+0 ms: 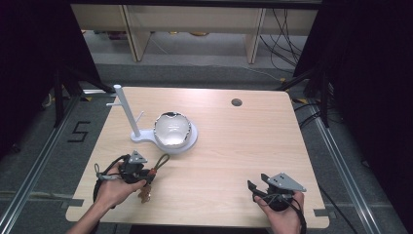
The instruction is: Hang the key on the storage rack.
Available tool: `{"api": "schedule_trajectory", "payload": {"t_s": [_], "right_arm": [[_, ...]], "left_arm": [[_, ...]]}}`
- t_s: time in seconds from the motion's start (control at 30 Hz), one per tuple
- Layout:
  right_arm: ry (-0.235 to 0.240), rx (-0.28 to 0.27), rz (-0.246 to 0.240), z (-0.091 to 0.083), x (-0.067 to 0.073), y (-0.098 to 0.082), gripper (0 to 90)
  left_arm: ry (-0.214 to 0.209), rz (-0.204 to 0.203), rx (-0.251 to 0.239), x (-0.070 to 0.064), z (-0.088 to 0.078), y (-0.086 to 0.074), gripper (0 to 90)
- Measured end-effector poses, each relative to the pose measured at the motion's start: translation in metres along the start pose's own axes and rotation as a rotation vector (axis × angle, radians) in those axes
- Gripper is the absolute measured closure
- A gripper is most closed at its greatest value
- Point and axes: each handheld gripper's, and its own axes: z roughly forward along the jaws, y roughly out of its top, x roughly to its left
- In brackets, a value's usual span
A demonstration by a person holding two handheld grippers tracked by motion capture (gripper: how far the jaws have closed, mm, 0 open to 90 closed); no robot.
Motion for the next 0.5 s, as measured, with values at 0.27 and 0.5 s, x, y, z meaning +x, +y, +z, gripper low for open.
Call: {"api": "schedule_trajectory", "payload": {"t_s": [0.27, 0.5], "right_arm": [[-0.013, -0.006, -0.016, -0.001, -0.001, 0.0, 43.1], [-0.005, -0.003, -0.003, -0.001, 0.0, 0.0, 43.2]], "left_arm": [[0.0, 0.017, -0.072, 0.002, -0.009, -0.011, 69.4], [0.022, -0.031, -0.177, 0.003, -0.016, -0.02, 69.3]]}}
